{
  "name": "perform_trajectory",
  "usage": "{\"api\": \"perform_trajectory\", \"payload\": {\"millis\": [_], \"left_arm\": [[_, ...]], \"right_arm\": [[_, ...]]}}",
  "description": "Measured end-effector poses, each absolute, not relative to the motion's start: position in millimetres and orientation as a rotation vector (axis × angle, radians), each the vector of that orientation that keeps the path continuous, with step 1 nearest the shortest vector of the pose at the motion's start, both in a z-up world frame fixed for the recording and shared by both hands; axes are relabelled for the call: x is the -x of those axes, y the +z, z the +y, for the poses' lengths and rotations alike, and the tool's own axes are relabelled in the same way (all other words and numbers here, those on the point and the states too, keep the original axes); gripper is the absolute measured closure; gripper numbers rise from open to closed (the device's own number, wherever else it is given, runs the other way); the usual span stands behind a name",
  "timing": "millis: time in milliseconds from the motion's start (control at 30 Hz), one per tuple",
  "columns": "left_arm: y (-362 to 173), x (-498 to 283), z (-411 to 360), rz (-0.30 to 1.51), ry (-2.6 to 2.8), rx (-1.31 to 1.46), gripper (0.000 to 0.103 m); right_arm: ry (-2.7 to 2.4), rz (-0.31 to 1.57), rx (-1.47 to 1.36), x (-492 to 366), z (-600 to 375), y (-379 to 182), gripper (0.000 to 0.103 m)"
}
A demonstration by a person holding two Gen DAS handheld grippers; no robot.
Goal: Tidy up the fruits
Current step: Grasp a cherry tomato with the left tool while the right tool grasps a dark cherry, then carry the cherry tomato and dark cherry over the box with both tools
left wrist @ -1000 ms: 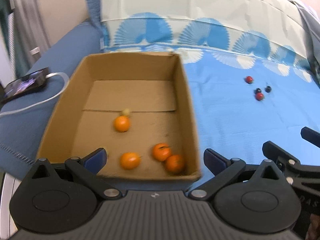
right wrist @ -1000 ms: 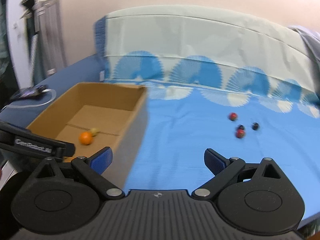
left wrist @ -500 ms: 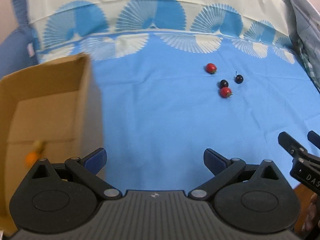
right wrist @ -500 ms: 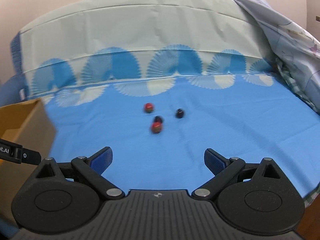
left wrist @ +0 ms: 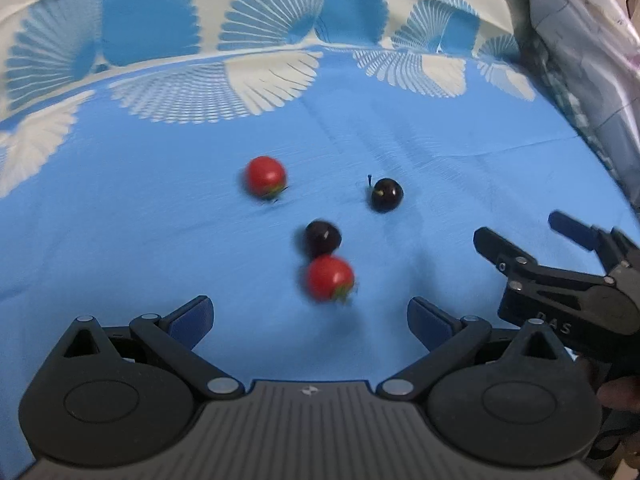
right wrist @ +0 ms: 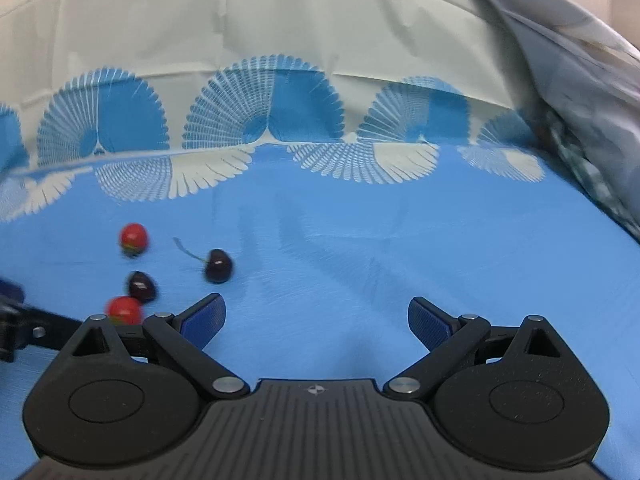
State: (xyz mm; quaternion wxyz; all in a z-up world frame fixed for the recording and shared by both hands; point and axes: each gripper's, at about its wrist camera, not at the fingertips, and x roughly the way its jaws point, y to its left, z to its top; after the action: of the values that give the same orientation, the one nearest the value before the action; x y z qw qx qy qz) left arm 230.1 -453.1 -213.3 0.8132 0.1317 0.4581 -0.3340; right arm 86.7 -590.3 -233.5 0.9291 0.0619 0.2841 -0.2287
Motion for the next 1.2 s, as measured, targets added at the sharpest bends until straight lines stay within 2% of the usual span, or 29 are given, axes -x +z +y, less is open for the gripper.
{"api": "perform_trajectory", "payload": {"millis": [133, 200, 333, 467, 533, 567, 633, 667, 700, 967, 1000, 1033, 1067, 1200], "left_arm": [[-235.6, -247.7, -469.1, 1.018, -0.67, -0.312, 0.001], [-233.1, -251.2, -460.6, 0.978, -0.632, -0.304, 0.006], [-230.7, -258.3, -443.4, 0.917, -0.591, -0.288, 0.007], [-234.2, -266.8, -445.9, 0.903, -0.629, -0.336, 0.016], [-232.2, -268.9, -451.2, 0.911, -0.701, -0.335, 0.026], [-231.8, -268.2, -453.1, 0.911, -0.726, -0.342, 0.03], [-230.7, -263.8, -453.6, 0.911, -0.774, -0.351, 0.065], [-231.5, -262.4, -455.9, 0.921, -0.795, -0.348, 0.075], [-232.2, -260.8, -458.1, 0.932, -0.797, -0.345, 0.075], [-218.9, -242.8, -432.4, 0.938, -0.732, -0.295, 0.077], [-215.8, -239.4, -427.8, 0.935, -0.729, -0.295, 0.08], [-212.6, -235.9, -423.2, 0.933, -0.727, -0.299, 0.089], [-208.4, -231.7, -417.6, 0.932, -0.728, -0.299, 0.093], [-187.5, -214.4, -390.8, 0.915, -0.702, -0.268, 0.093]], "right_arm": [[-0.43, 0.587, -0.147, -103.1, -609.5, -247.3, 0.005], [-0.378, 0.6, -0.143, -110.1, -607.1, -250.5, 0.005], [-0.279, 0.601, -0.088, -132.6, -590.8, -259.7, 0.005], [-0.218, 0.63, -0.035, -158.6, -573.9, -266.8, 0.005], [-0.199, 0.633, -0.014, -166.7, -569.5, -267.4, 0.006], [-0.188, 0.633, -0.005, -168.9, -567.8, -267.5, 0.009], [-0.15, 0.618, 0.018, -170.2, -563.4, -265.6, 0.034], [-0.131, 0.609, 0.034, -168.7, -559.9, -263.9, 0.066], [-0.123, 0.612, 0.046, -167.7, -556.9, -262.9, 0.079], [-0.228, 0.569, -0.062, -126.2, -565.5, -248.9, 0.078], [-0.234, 0.57, -0.078, -119.7, -566.4, -246.9, 0.078], [-0.239, 0.571, -0.087, -113.6, -566.5, -244.8, 0.078], [-0.248, 0.571, -0.1, -107.3, -565.7, -241.6, 0.078], [-0.268, 0.543, -0.16, -80.9, -554.1, -224.7, 0.078]]}}
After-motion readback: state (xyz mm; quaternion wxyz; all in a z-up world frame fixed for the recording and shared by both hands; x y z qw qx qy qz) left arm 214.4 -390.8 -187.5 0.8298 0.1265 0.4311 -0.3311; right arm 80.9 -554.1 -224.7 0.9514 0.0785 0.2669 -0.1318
